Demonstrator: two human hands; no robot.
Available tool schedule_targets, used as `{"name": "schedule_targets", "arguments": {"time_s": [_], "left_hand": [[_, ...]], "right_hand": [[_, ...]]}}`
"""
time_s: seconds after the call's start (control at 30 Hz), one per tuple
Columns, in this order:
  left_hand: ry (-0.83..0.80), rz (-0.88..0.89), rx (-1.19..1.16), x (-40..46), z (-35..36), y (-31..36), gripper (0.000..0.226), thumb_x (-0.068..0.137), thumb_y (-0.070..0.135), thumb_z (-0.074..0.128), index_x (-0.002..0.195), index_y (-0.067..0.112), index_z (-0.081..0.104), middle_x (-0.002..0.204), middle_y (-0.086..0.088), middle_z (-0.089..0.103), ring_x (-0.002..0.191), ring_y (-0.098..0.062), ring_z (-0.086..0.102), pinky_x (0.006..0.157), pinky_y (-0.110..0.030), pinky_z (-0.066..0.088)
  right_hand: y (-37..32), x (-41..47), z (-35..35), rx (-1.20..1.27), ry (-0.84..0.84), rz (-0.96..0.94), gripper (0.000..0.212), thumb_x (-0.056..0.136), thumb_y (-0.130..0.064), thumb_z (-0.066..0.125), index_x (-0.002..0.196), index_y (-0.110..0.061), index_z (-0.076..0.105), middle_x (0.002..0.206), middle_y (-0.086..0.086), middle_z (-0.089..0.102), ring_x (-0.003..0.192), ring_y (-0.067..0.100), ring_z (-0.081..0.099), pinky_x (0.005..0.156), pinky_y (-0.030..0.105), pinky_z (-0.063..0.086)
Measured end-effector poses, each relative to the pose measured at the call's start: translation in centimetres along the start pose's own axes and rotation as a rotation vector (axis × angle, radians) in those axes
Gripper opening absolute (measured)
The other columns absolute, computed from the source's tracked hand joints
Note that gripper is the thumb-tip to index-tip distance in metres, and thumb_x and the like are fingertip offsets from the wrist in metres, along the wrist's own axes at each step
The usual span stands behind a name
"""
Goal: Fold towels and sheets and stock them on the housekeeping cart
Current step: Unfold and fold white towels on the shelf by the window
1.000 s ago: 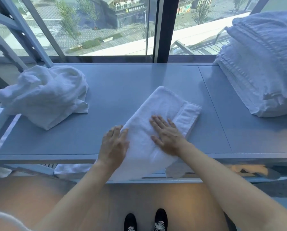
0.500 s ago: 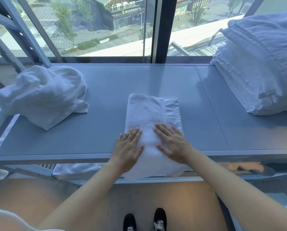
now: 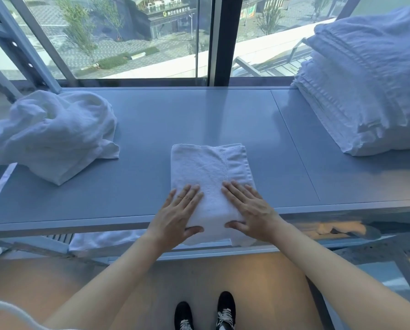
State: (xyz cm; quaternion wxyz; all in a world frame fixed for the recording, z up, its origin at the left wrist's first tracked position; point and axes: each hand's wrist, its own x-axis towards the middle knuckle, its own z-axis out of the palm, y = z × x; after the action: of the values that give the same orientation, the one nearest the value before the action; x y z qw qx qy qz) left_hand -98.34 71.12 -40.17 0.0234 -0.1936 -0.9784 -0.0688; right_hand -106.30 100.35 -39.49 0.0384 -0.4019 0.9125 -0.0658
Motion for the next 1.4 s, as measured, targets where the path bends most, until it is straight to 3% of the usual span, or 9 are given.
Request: {"name": "schedule_targets", "arguments": {"time_s": [0.1, 0.23, 0.43, 0.57, 0.63, 0.8, 1.07, 1.23, 1.4], "left_hand": [[0.007, 0.010, 0.038, 0.0, 0.1, 0.0, 0.096, 0.093, 0.067, 0.055, 0.164, 0.014, 0.018, 0.172, -0.003, 0.010, 0.159, -0.025, 0.008, 0.126, -0.052, 0.021], [0.174, 0.008, 0.023, -0.5, 0.8, 0.6, 0.085, 0.091, 0.058, 0.066, 0.157, 0.012, 0.040, 0.166, -0.006, 0.032, 0.153, -0.028, 0.031, 0.120, -0.052, 0.035], [0.361, 0.017, -0.018, -1.8, 1.1, 1.8, 0.059, 0.083, 0.021, 0.081, 0.140, 0.014, 0.063, 0.152, -0.004, 0.055, 0.141, -0.025, 0.051, 0.111, -0.047, 0.044], [0.391, 0.006, -0.092, -2.9, -0.8, 3.1, 0.050, 0.075, 0.016, 0.089, 0.122, 0.014, 0.073, 0.132, -0.001, 0.070, 0.125, -0.023, 0.066, 0.097, -0.041, 0.056], [0.383, -0.005, -0.123, -3.7, -1.8, 4.0, 0.054, 0.068, 0.016, 0.093, 0.119, 0.015, 0.074, 0.125, 0.002, 0.074, 0.117, -0.021, 0.070, 0.090, -0.035, 0.058], [0.365, -0.070, -0.148, -5.8, -4.1, 7.4, 0.052, 0.068, 0.015, 0.092, 0.118, 0.016, 0.074, 0.119, 0.004, 0.075, 0.105, -0.022, 0.073, 0.081, -0.034, 0.059], [0.364, -0.086, -0.150, -7.5, -4.6, 20.1, 0.044, 0.074, 0.016, 0.086, 0.116, 0.021, 0.072, 0.116, 0.009, 0.075, 0.092, -0.023, 0.073, 0.062, -0.031, 0.054], [0.368, -0.057, -0.175, -8.3, -4.3, 27.8, 0.040, 0.075, 0.020, 0.089, 0.112, 0.021, 0.074, 0.107, 0.008, 0.076, 0.085, -0.024, 0.074, 0.057, -0.030, 0.053], [0.374, -0.098, -0.168, -8.4, -5.1, 30.0, 0.034, 0.079, 0.017, 0.082, 0.110, 0.027, 0.071, 0.094, 0.010, 0.073, 0.079, -0.022, 0.070, 0.056, -0.029, 0.046]], "right_hand": [[-0.3, 0.0, 0.2, -0.031, 0.006, -0.016, 0.103, 0.093, -0.075, 0.047, 0.165, -0.020, -0.003, 0.173, -0.004, -0.006, 0.159, 0.017, -0.006, 0.128, 0.047, 0.011], [-1.2, -0.5, 0.0, -0.067, 0.021, -0.001, 0.094, 0.099, -0.063, 0.051, 0.165, -0.015, 0.007, 0.173, 0.000, 0.001, 0.159, 0.020, 0.000, 0.127, 0.048, 0.017], [-4.0, -2.7, -0.3, -0.029, 0.150, 0.063, 0.067, 0.098, -0.032, 0.063, 0.156, -0.007, 0.040, 0.163, 0.009, 0.036, 0.151, 0.029, 0.034, 0.119, 0.049, 0.036], [-5.5, -4.3, -2.1, 0.008, 0.180, 0.077, 0.055, 0.099, -0.033, 0.050, 0.144, -0.004, 0.056, 0.149, 0.013, 0.055, 0.137, 0.033, 0.054, 0.107, 0.048, 0.050], [-5.9, -5.3, -2.8, -0.001, 0.213, 0.044, 0.048, 0.095, -0.019, 0.066, 0.140, -0.003, 0.061, 0.143, 0.015, 0.061, 0.130, 0.034, 0.061, 0.099, 0.048, 0.056], [-6.4, -8.9, -4.3, 0.017, 0.294, -0.015, 0.072, 0.064, 0.018, 0.077, 0.132, -0.001, 0.065, 0.130, 0.014, 0.069, 0.114, 0.033, 0.069, 0.088, 0.043, 0.061], [-4.8, -21.0, -5.7, 0.006, 0.384, 0.021, 0.056, 0.074, 0.015, 0.069, 0.127, -0.005, 0.067, 0.122, 0.010, 0.072, 0.107, 0.032, 0.071, 0.086, 0.044, 0.061], [-3.6, -28.6, -7.1, -0.018, 0.422, 0.077, 0.053, 0.084, 0.001, 0.033, 0.123, -0.006, 0.069, 0.119, 0.010, 0.073, 0.103, 0.032, 0.071, 0.085, 0.043, 0.060], [-3.2, -30.6, -8.2, 0.025, 0.437, 0.082, 0.049, 0.078, 0.011, 0.054, 0.120, -0.010, 0.070, 0.114, 0.005, 0.073, 0.101, 0.029, 0.070, 0.080, 0.038, 0.058]]}}
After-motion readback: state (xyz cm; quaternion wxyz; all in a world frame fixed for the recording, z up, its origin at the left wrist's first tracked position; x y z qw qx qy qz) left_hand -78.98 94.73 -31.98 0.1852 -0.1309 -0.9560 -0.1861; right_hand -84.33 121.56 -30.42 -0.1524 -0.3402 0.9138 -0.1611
